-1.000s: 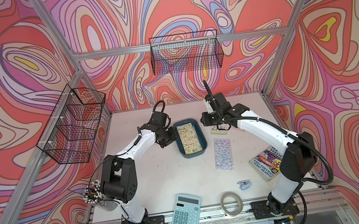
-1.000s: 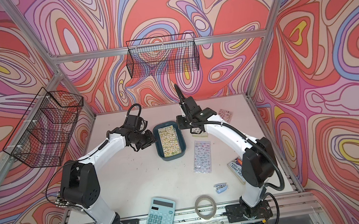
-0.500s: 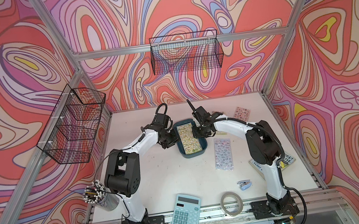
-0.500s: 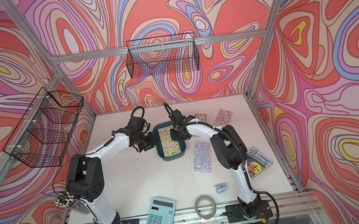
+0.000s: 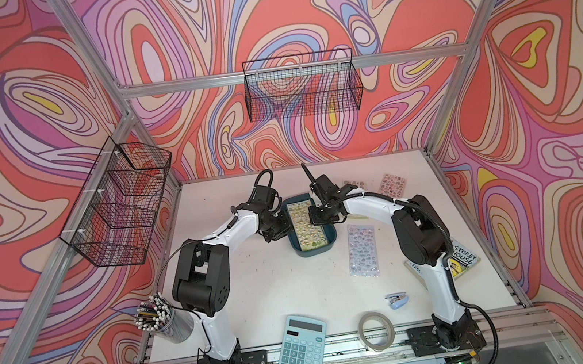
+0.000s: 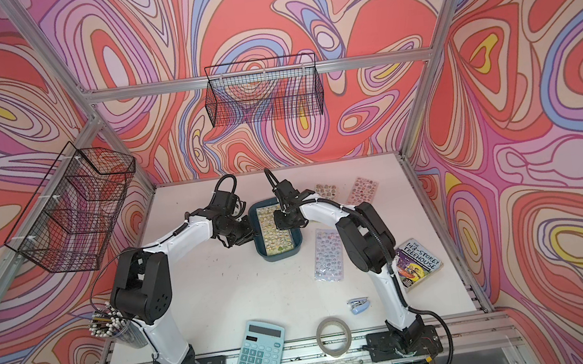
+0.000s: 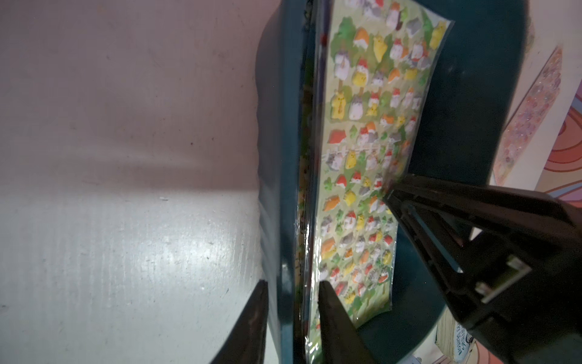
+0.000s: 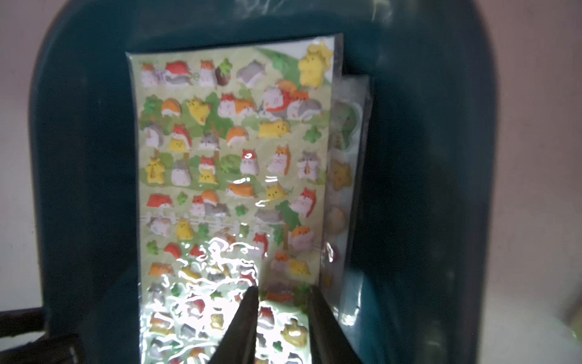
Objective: Take the stickers out of the storage box
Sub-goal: Pick up the sticker from the storage box.
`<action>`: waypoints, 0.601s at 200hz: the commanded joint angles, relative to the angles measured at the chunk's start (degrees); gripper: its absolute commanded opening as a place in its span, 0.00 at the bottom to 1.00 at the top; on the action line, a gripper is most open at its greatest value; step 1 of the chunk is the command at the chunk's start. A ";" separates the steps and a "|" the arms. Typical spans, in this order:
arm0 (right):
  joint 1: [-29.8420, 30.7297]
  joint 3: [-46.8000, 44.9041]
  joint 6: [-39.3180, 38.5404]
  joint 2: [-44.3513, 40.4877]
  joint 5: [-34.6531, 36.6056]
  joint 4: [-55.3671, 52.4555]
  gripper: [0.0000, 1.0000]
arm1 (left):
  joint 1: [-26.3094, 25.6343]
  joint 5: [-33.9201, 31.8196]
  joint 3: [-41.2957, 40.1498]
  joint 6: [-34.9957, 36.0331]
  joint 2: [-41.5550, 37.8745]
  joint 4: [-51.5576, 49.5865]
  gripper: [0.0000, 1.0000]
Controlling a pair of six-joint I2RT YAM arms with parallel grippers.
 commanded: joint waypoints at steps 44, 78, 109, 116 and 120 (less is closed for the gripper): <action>0.52 -1.17 1.78 -0.75 1.39 1.06 0.35 | -0.19 0.14 0.07 -0.40 1.16 0.01 0.25; 0.49 -0.41 0.98 0.00 3.88 0.37 0.38 | -0.25 -0.11 0.15 -0.42 1.31 -0.28 0.25; 0.91 -0.21 0.71 1.30 4.40 0.67 0.37 | -0.26 -0.35 0.18 -0.40 1.36 -0.23 0.25; 1.06 0.04 0.56 1.72 4.58 0.51 0.38 | -0.26 -0.30 0.24 -0.40 1.42 -0.33 0.25; 1.19 0.16 0.53 1.88 4.54 0.42 0.38 | -0.19 -0.31 0.23 -0.47 1.45 -0.37 0.25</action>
